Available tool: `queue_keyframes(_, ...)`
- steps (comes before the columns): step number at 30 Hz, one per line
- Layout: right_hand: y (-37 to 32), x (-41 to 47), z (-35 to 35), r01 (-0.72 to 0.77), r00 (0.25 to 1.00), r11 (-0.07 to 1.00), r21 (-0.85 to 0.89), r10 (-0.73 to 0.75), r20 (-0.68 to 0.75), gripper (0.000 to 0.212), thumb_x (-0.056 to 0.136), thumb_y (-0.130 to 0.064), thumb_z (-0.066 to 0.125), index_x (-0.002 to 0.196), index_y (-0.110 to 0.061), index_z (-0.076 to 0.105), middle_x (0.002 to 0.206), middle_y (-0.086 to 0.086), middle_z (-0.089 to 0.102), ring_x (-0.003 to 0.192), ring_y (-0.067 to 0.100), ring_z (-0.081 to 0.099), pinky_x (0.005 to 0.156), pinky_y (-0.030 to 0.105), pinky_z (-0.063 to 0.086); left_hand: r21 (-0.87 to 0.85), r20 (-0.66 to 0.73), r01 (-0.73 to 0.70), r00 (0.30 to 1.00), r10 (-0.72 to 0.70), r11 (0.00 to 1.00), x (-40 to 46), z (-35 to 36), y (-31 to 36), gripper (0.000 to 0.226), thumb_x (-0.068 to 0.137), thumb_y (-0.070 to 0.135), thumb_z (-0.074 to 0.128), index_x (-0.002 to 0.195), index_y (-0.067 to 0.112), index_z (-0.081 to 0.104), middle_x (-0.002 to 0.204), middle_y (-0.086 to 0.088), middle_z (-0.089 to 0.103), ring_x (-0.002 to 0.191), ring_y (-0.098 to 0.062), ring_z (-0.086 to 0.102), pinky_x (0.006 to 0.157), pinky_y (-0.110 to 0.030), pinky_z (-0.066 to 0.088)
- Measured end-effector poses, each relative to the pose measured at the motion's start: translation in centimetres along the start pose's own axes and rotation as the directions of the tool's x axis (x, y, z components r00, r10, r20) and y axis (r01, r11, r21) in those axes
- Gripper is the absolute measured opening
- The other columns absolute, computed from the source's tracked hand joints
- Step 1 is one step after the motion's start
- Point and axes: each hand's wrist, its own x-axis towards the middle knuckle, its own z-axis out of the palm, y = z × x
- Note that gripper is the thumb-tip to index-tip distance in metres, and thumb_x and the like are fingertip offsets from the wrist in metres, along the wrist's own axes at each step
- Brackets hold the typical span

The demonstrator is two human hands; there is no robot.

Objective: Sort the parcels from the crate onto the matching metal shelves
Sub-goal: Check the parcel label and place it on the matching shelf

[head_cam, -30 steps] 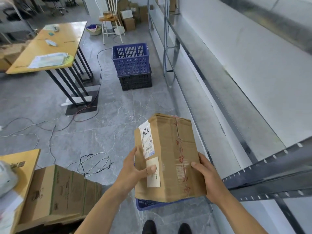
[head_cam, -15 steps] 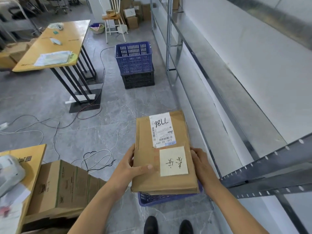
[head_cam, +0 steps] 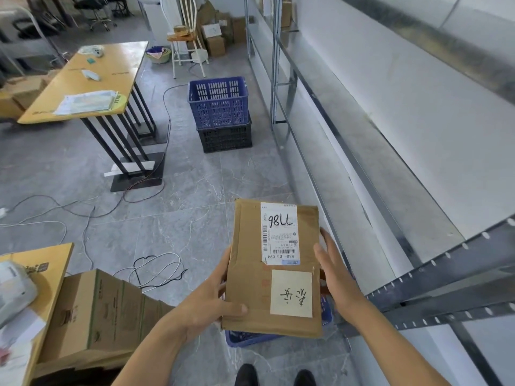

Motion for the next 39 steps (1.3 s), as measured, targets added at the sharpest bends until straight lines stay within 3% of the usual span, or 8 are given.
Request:
queue_keyframes(3,-0.7,0.4,-0.9,-0.001,1.0,1.0,-0.021,0.001,0.024,0.079,0.09,-0.075,0.052,0.155,-0.065,0.01,0.138,-0.019,0.066,0.124,0.014,0.067,0.112,0.056,0.048,0.042,-0.01,-0.04,0.999,0.04,0.998,0.1,-0.3,-0.3,0.116,0.077,0.006,0.088,0.151,0.067,0.023,0.142,0.038,0.055,0.137,0.004,0.05,0.109,-0.043,0.054)
queue_keyframes(10,-3.5,0.5,-1.2,-0.054,0.998,0.979,0.195,0.049,0.029,0.035,0.103,-0.044,0.052,0.136,-0.052,0.046,0.132,0.0,0.066,0.121,0.019,0.063,0.064,0.043,0.064,0.084,-0.055,-0.067,0.996,0.072,0.994,0.3,-0.8,-0.1,0.112,0.068,0.019,0.095,0.149,0.063,0.031,0.149,0.034,0.051,0.14,-0.002,0.049,0.114,-0.045,0.048)
queue_keyframes(14,-4.3,0.8,-1.7,-0.08,0.997,0.987,0.139,0.076,0.031,0.057,0.101,-0.045,0.056,0.147,-0.055,0.024,0.125,0.002,0.067,0.112,0.025,0.067,0.058,0.038,0.064,0.158,-0.034,-0.069,0.997,0.075,0.985,0.1,-1.1,-0.1,0.11,0.067,0.023,0.096,0.145,0.068,0.033,0.153,0.032,0.048,0.142,-0.004,0.047,0.113,-0.041,0.047)
queue_keyframes(24,-4.4,1.4,-2.5,-0.051,0.996,0.962,0.27,0.07,-0.063,0.019,0.102,-0.015,0.062,0.119,-0.015,0.053,0.126,0.01,0.059,0.11,0.032,0.067,0.065,0.036,0.066,0.034,-0.4,-0.106,0.91,0.111,0.994,0.5,-3.0,2.7,0.057,0.065,0.027,0.078,0.116,0.053,0.072,0.123,0.008,0.062,0.108,-0.017,0.064,0.087,-0.032,0.05)
queue_keyframes(29,-4.4,1.4,-1.8,-0.059,0.996,0.963,0.264,0.075,-0.053,0.019,0.101,-0.013,0.063,0.112,-0.01,0.049,0.128,0.017,0.06,0.112,0.033,0.07,0.07,0.037,0.067,-0.118,-0.569,-0.165,0.819,0.069,0.979,1.5,-2.6,3.6,0.085,0.088,0.007,0.077,0.156,0.041,0.038,0.13,-0.004,0.064,0.119,-0.025,0.063,0.107,-0.046,0.048)
queue_keyframes(33,-4.5,1.1,-2.1,-0.08,0.996,0.991,0.108,0.083,-0.02,0.037,0.102,-0.025,0.064,0.134,-0.033,0.047,0.129,0.005,0.062,0.106,0.035,0.074,0.077,0.043,0.066,-0.175,-0.586,-0.199,0.808,0.06,0.964,1.7,-2.3,4.6,0.06,0.091,0.008,0.072,0.14,0.035,0.05,0.14,0.0,0.067,0.122,-0.025,0.066,0.104,-0.051,0.052)
queue_keyframes(36,-4.8,0.5,-2.0,-0.073,0.991,0.98,-0.185,0.093,0.099,0.04,0.104,-0.045,0.056,0.132,-0.066,0.038,0.124,-0.024,0.06,0.108,0.015,0.069,0.08,0.033,0.052,-0.214,-0.458,-0.134,0.889,0.021,0.968,1.5,-2.0,5.6,0.06,0.1,0.017,0.064,0.145,0.052,0.044,0.133,0.01,0.07,0.113,-0.021,0.072,0.087,-0.048,0.059)
queue_keyframes(39,-4.6,0.7,-1.9,-0.034,0.992,0.986,-0.162,0.053,0.117,0.033,0.105,-0.042,0.054,0.121,-0.067,0.042,0.122,-0.037,0.056,0.109,-0.006,0.055,0.084,0.026,0.046,-0.223,-0.328,-0.017,0.943,-0.059,0.975,1.3,-2.4,6.0,0.059,0.105,0.032,0.056,0.14,0.074,0.035,0.125,0.011,0.077,0.118,-0.022,0.071,0.093,-0.059,0.058)
